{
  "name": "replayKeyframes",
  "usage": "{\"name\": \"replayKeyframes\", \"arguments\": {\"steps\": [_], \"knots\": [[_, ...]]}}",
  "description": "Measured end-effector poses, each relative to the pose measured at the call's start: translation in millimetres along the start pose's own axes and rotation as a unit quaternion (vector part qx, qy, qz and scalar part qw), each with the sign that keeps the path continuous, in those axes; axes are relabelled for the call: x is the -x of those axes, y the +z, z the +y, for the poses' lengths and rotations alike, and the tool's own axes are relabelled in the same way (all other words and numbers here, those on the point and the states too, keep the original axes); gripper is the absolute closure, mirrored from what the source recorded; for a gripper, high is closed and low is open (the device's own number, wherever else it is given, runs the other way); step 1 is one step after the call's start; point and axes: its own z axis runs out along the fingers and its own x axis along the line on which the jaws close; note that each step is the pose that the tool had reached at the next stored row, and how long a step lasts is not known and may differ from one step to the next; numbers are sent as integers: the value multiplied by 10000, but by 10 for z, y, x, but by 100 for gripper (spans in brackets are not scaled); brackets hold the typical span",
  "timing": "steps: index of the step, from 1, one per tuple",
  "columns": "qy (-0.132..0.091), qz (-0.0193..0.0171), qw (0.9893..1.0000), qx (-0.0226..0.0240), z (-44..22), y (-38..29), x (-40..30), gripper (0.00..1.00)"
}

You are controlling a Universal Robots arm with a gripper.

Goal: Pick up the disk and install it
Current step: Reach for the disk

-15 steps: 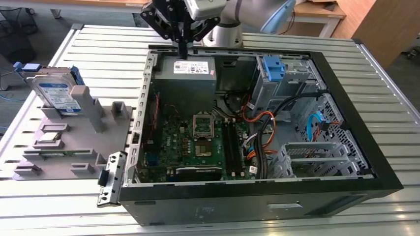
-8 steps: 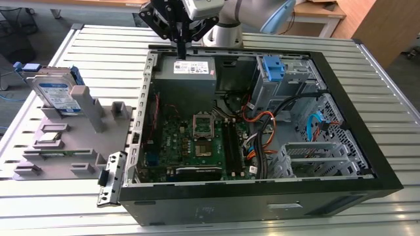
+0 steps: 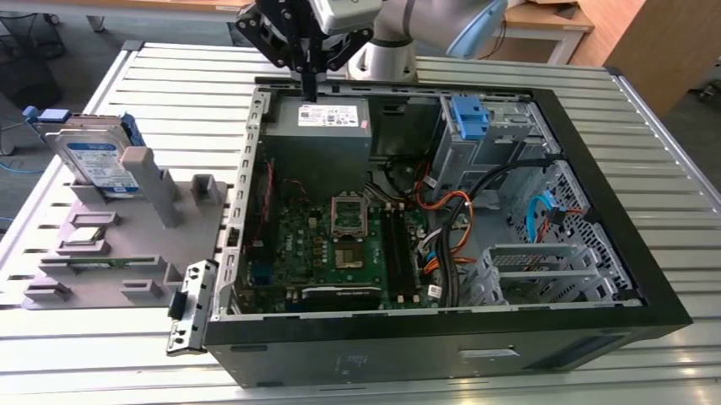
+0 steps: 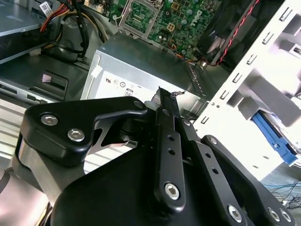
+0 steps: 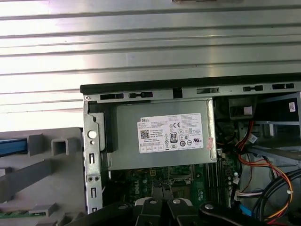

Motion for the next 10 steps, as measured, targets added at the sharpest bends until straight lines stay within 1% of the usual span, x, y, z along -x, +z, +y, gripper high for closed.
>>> {"name": "replayKeyframes", "arguments": {"steps": [10], "knots": [[0, 0, 10000, 0, -7, -2, -107, 89]]}}
